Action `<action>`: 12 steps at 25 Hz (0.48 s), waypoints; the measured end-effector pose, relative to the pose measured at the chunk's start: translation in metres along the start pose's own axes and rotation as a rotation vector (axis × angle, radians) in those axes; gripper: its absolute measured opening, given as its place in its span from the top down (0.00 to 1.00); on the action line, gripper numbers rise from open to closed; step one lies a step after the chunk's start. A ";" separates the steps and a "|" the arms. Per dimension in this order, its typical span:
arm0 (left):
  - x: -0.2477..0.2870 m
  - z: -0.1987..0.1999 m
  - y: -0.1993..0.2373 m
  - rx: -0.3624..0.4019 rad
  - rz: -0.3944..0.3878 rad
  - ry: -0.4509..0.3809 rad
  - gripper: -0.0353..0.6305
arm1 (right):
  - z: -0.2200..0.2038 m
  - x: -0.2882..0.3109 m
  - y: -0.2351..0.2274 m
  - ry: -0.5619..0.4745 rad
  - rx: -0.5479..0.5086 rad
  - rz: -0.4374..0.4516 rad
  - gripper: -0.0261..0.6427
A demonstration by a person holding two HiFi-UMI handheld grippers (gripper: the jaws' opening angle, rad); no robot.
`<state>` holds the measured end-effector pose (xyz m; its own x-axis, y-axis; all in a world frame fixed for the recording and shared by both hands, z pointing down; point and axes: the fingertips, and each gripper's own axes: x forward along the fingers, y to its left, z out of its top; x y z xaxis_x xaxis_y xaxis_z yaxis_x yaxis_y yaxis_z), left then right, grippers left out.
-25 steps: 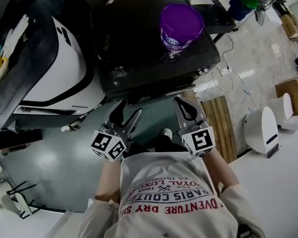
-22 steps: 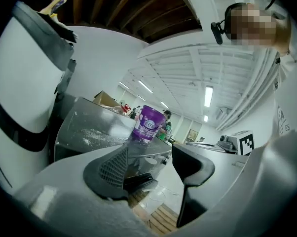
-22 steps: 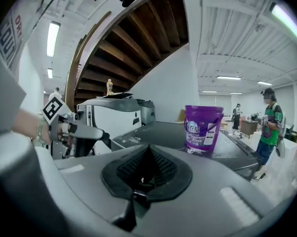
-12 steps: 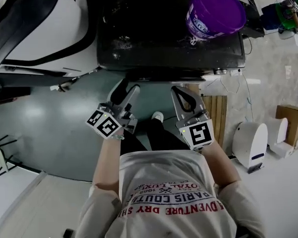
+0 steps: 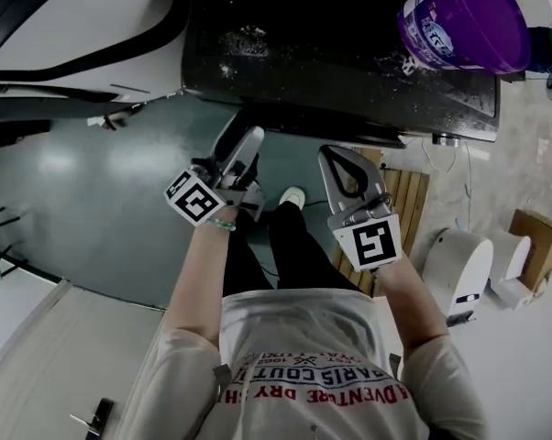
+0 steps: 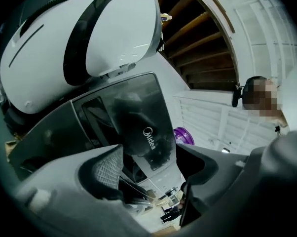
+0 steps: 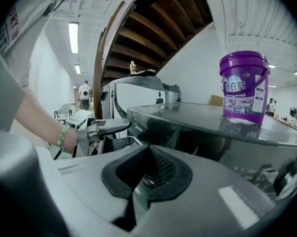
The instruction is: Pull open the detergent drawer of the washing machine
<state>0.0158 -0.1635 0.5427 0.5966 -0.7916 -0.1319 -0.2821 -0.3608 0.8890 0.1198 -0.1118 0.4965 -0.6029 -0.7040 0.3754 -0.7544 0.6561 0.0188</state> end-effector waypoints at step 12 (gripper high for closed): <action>0.019 0.028 0.014 -0.210 -0.147 -0.238 0.44 | -0.020 0.020 0.010 -0.021 0.031 0.016 0.96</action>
<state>0.0018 -0.1976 0.5403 0.4203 -0.8405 -0.3421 -0.0309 -0.3900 0.9203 0.1048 -0.1141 0.5225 -0.6199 -0.6993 0.3560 -0.7522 0.6587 -0.0159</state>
